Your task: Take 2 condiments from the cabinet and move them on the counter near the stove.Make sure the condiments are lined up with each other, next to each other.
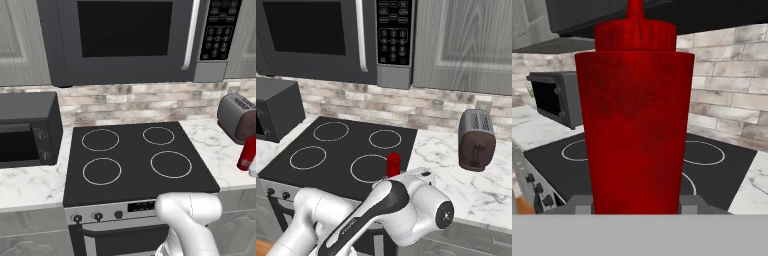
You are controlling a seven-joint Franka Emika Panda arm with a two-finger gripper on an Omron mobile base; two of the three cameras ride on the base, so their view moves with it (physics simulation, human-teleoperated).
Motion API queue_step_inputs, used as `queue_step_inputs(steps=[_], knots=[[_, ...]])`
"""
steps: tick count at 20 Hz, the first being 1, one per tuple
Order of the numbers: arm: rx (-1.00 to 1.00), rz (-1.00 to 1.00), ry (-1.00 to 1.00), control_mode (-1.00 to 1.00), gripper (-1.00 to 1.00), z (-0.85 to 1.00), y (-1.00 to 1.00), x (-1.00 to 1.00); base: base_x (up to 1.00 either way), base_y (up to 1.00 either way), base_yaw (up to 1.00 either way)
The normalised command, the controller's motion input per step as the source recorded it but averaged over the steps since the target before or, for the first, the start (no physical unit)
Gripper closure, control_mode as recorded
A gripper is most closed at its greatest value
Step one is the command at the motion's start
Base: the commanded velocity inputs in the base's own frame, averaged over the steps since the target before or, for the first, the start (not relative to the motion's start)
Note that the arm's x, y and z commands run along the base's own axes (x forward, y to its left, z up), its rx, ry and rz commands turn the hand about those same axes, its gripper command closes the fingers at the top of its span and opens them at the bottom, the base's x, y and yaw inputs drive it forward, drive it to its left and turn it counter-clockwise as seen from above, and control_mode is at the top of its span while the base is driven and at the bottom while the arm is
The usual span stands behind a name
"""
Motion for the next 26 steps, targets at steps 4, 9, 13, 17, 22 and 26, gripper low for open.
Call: queue_step_inputs(steps=[4,9,13,17,22,26], knots=[[0.00,0.04,0.00,-1.00,1.00,-0.39,0.00,0.21,0.00,0.00,0.00],[0.00,0.04,0.00,-1.00,1.00,-0.26,-0.03,0.23,0.00,0.00,0.00],[0.02,0.04,0.00,-1.00,1.00,-0.18,-0.08,0.25,0.00,0.00,0.00],[0.01,0.05,0.00,-1.00,1.00,-0.19,-0.10,0.26,0.00,0.00,0.00],[0.00,0.01,0.00,-1.00,1.00,-0.19,-0.11,0.32,0.00,0.00,0.00],[0.00,0.00,0.00,-1.00,1.00,-0.10,-0.15,0.30,0.00,0.00,0.00]])
